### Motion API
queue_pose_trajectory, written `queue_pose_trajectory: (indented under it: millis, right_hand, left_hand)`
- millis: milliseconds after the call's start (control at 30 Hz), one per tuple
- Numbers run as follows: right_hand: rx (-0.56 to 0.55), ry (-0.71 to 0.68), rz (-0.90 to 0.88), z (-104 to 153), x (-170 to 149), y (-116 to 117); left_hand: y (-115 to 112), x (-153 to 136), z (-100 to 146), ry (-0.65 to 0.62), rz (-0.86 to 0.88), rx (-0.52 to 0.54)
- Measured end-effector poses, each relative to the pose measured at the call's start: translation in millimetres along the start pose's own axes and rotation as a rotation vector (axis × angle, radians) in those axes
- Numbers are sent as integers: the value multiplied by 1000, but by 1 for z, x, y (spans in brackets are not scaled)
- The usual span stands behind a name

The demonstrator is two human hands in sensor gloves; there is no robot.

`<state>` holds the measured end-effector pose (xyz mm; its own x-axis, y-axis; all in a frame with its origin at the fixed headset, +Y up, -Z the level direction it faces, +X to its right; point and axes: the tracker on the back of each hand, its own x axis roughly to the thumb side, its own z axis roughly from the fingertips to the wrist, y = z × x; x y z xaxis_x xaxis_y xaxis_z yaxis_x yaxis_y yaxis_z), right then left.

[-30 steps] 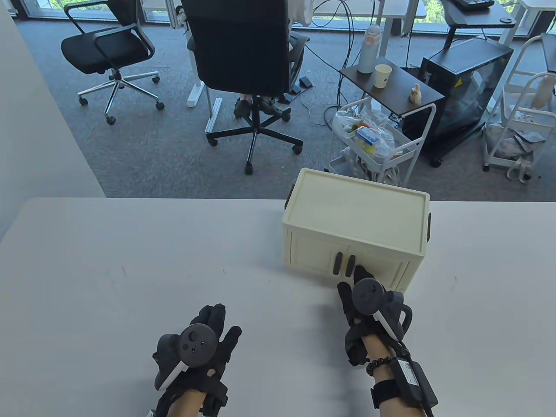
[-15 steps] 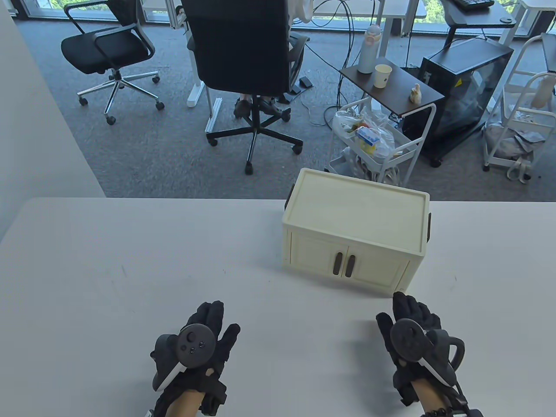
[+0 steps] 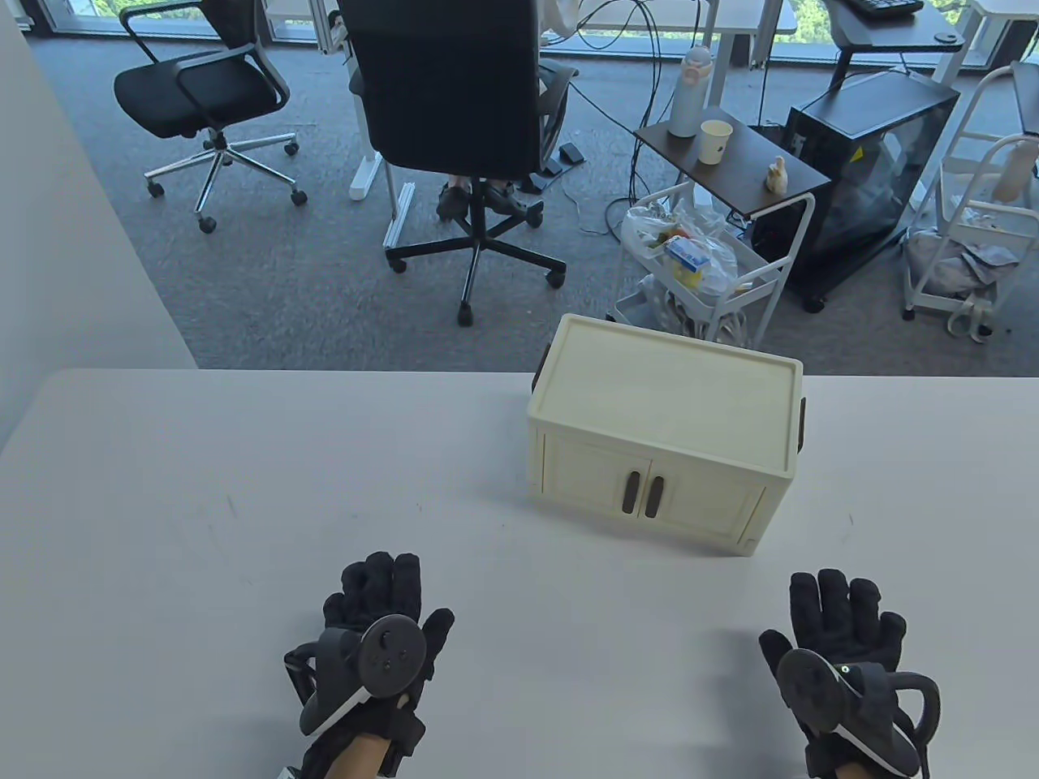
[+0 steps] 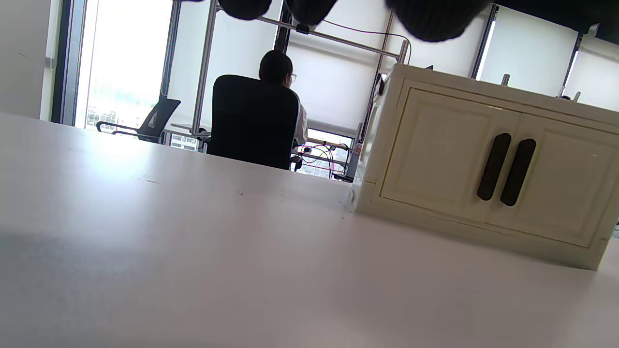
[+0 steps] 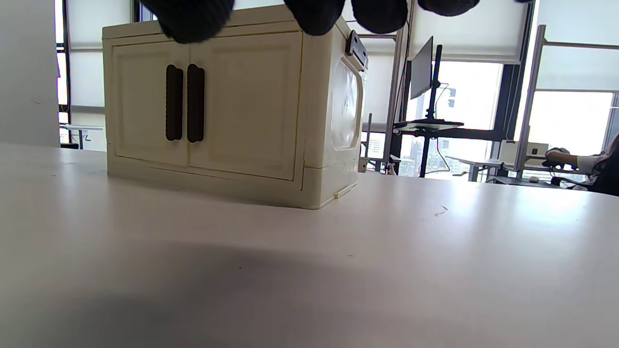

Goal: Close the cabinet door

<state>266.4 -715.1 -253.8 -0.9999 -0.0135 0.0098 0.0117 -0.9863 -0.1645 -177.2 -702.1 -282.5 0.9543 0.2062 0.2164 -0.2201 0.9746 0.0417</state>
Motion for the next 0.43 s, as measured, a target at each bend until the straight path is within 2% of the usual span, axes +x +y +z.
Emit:
queue_pose_trajectory:
  millis: [433]
  right_hand:
    - [16, -6, -120, 1, 2, -1]
  left_hand:
    - [-3, 0, 4, 21, 3, -26]
